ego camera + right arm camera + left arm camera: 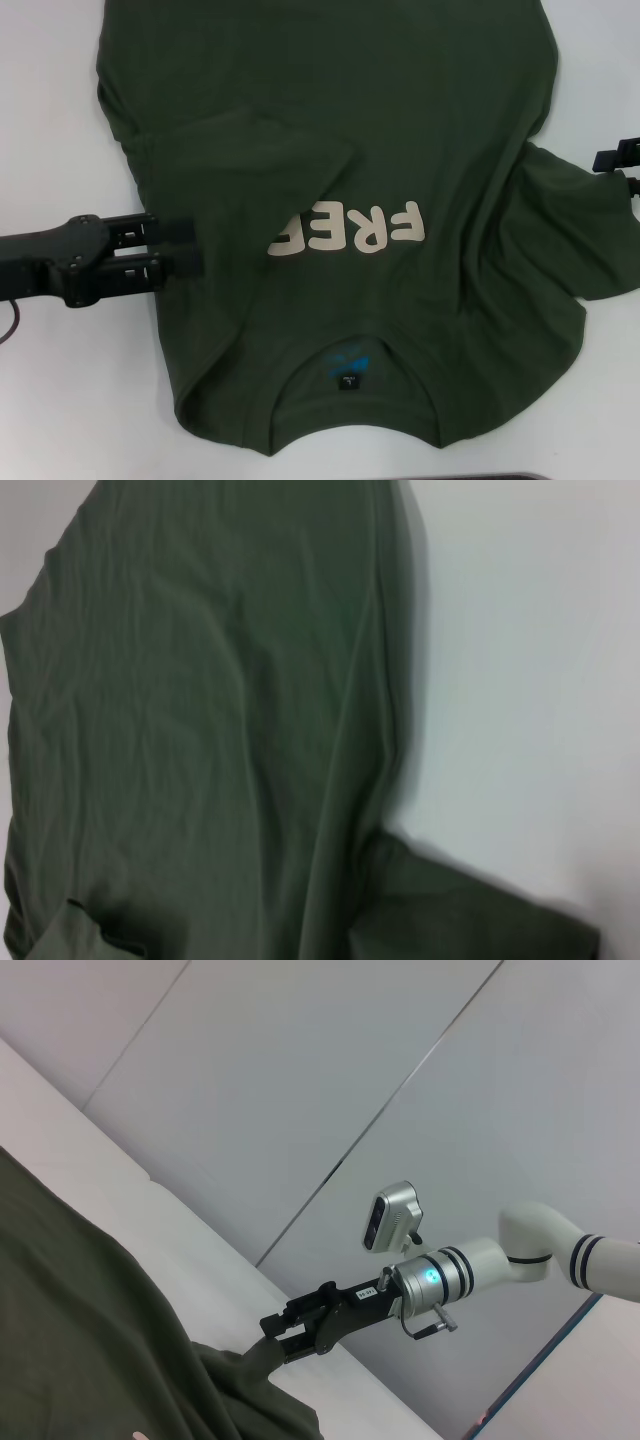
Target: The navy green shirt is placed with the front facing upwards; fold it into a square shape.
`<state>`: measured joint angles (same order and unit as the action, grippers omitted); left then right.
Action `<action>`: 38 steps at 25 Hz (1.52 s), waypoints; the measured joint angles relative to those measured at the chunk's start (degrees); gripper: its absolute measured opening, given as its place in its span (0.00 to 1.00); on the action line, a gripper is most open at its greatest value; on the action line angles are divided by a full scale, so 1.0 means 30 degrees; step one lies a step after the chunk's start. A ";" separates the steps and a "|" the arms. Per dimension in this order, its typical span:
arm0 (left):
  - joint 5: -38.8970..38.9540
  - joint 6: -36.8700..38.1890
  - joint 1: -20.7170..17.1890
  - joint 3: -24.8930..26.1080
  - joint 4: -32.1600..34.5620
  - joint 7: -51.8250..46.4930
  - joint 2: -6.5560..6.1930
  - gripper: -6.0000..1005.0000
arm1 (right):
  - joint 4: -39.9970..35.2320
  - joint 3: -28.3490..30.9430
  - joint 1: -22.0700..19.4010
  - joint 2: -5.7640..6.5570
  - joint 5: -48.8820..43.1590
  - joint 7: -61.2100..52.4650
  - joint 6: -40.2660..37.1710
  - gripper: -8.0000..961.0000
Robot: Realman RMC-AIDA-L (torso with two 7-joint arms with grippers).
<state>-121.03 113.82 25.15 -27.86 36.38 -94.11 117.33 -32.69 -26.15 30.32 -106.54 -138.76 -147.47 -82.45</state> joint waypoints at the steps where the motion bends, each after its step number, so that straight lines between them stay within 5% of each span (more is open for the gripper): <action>1: 0.0001 0.0000 0.0011 0.0000 0.0000 0.0002 0.0000 0.69 | 0.0000 0.0021 0.0001 0.0012 0.0044 -0.0004 -0.0020 0.71; 6: 0.0001 -0.0008 0.0046 0.0095 0.0016 -0.0029 0.0000 0.69 | 0.0001 -0.0159 0.0067 0.0003 0.0078 0.0027 -0.0135 0.65; 9: 0.0001 -0.0022 0.0053 0.0202 0.0025 -0.0037 -0.0001 0.69 | 0.0000 -0.0183 0.0107 0.0033 0.0033 0.0033 -0.0190 0.41; 14: 0.0001 -0.0031 0.0092 0.0211 0.0060 -0.0048 -0.0010 0.69 | -0.0091 -0.0422 0.0147 0.0096 -0.0054 0.0049 -0.0332 0.16; 19: 0.0001 -0.0032 0.0179 0.0205 0.0092 -0.0063 0.0000 0.69 | -0.0190 -0.0468 0.0133 0.0199 -0.0019 0.0073 -0.0694 0.03; 38: 0.0002 0.0131 0.0170 0.0205 0.0098 -0.0162 -0.0014 0.69 | -0.2256 0.2307 -0.0756 0.0614 0.0115 -0.0168 -0.1801 0.03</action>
<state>-121.02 114.21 25.66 -27.25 36.68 -94.60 117.29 -39.46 -19.23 28.05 -104.70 -138.42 -147.97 -87.85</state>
